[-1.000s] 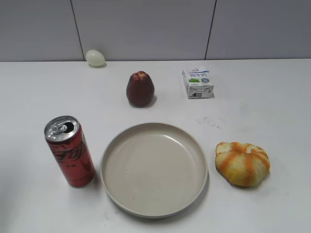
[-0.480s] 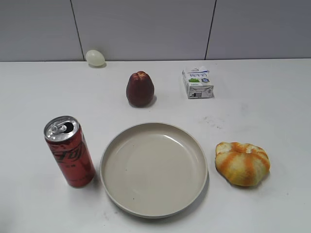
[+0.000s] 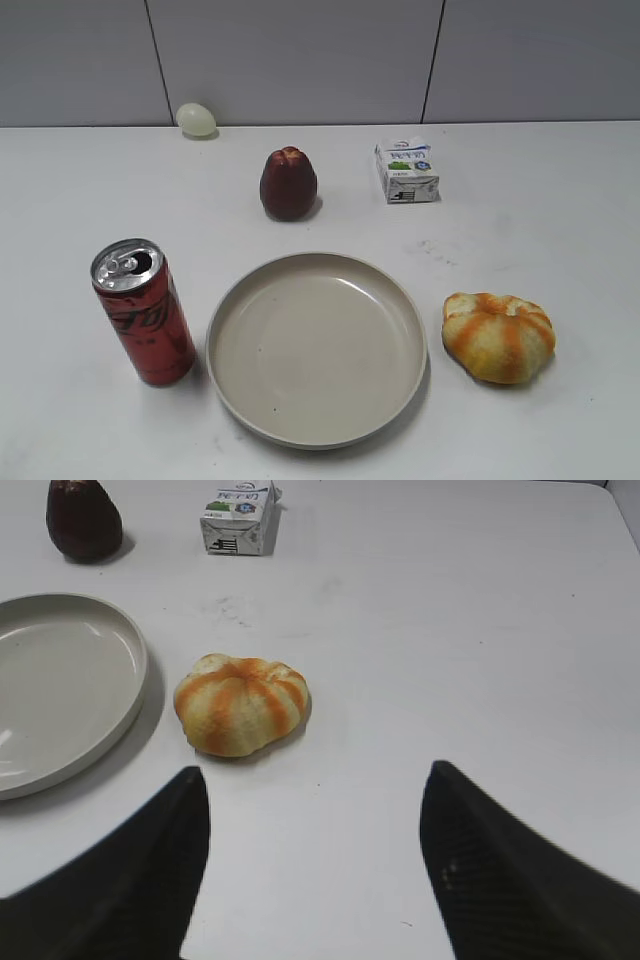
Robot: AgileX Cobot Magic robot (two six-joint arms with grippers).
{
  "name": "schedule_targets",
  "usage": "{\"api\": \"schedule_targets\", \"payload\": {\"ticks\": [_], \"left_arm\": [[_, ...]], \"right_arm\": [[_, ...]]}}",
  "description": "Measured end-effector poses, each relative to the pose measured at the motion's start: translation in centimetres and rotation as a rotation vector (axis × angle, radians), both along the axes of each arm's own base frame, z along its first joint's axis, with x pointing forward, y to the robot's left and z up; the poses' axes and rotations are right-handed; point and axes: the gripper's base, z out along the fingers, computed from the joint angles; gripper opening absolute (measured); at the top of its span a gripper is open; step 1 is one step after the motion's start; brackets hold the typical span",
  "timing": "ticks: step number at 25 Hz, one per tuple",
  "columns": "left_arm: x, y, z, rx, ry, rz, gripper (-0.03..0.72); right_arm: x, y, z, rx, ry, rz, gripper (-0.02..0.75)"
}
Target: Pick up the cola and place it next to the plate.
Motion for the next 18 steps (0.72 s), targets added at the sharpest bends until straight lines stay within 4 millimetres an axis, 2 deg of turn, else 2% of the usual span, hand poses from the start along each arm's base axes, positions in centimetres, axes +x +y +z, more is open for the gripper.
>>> {"api": "schedule_targets", "payload": {"ticks": [6,18], "left_arm": [[-2.0,-0.2,0.2,0.016,-0.177,0.006,0.589],[-5.8,-0.6,0.6,0.04,-0.423,0.007,0.589]], "right_arm": [[0.0,0.0,0.0,0.0,0.0,0.0,0.531],[0.0,0.0,0.0,0.0,0.0,0.0,0.531]]}}
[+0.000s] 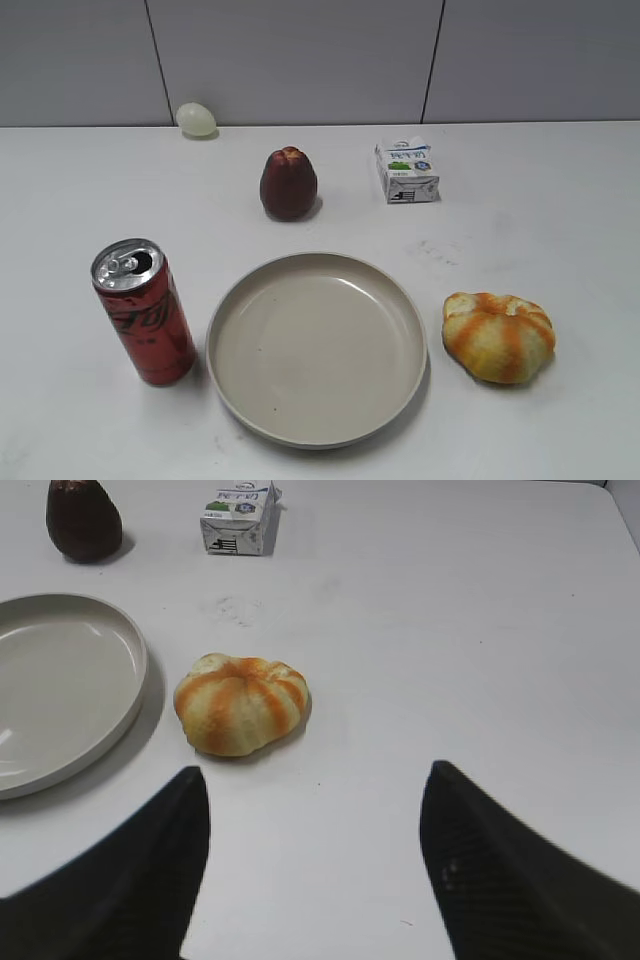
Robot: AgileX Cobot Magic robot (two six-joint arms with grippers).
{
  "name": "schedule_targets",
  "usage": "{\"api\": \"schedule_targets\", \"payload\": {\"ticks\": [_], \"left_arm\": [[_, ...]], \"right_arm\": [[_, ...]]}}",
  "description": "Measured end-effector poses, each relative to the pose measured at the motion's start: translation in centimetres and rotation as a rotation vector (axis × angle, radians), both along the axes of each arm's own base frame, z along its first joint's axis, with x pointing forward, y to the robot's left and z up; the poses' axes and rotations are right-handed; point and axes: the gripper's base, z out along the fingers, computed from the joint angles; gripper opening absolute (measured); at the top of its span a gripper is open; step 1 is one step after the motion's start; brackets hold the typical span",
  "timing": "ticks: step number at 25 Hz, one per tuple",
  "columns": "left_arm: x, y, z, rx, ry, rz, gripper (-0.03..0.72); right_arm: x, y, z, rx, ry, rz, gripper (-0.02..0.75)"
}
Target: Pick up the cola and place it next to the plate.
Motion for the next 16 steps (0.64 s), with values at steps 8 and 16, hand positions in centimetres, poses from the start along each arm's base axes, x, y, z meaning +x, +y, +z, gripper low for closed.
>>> {"api": "schedule_targets", "payload": {"ticks": [8,16], "left_arm": [[-0.26,-0.03,-0.1,0.002,-0.015,0.0,0.589],[-0.22,-0.02,-0.18,0.001,-0.012,0.0,0.589]], "right_arm": [[0.0,0.0,0.01,0.0,-0.001,0.0,0.531],[0.0,0.0,0.01,0.0,-0.001,0.0,0.531]]}}
